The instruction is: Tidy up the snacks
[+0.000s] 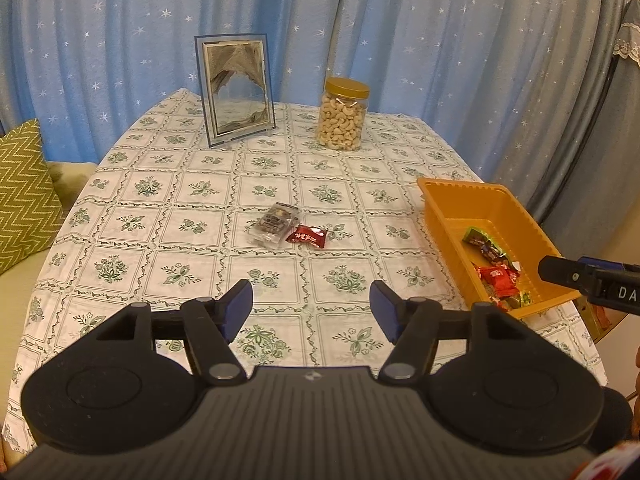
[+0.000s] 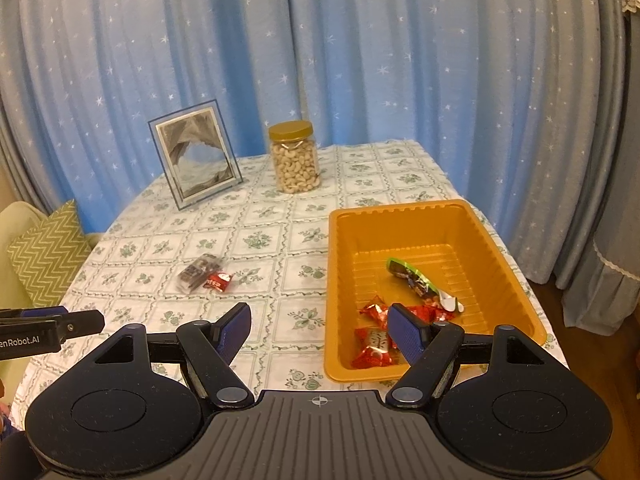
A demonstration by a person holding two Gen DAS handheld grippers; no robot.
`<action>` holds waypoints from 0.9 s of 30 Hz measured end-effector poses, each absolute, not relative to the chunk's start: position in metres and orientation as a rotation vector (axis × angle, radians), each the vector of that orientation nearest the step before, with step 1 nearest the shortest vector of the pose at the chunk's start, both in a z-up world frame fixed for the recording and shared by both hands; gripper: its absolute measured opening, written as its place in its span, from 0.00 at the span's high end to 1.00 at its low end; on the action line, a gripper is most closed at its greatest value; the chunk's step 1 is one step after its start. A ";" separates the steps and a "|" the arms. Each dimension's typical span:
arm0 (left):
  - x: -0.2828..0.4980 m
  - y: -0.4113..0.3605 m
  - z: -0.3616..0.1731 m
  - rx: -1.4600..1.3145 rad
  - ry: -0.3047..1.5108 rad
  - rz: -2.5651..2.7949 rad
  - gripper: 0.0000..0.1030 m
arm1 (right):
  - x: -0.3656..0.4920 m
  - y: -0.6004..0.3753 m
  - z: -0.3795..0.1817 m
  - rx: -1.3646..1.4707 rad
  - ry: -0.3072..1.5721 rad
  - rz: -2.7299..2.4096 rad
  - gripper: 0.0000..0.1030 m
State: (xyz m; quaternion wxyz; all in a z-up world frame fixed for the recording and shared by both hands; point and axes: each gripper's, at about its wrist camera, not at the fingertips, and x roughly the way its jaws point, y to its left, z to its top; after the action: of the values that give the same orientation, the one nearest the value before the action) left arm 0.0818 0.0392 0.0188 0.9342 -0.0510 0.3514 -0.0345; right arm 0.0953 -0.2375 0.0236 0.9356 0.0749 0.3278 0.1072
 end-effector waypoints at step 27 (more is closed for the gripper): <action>0.148 0.081 -0.022 -0.044 0.768 -0.049 0.38 | 0.160 -0.166 -0.023 0.005 0.700 0.360 0.27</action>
State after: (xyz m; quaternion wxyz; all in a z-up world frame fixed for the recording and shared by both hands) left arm 0.1482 0.0810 -0.0223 0.9267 -0.0214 0.3745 -0.0238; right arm 0.1599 -0.1657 -0.0230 0.9235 0.0023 0.3412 0.1752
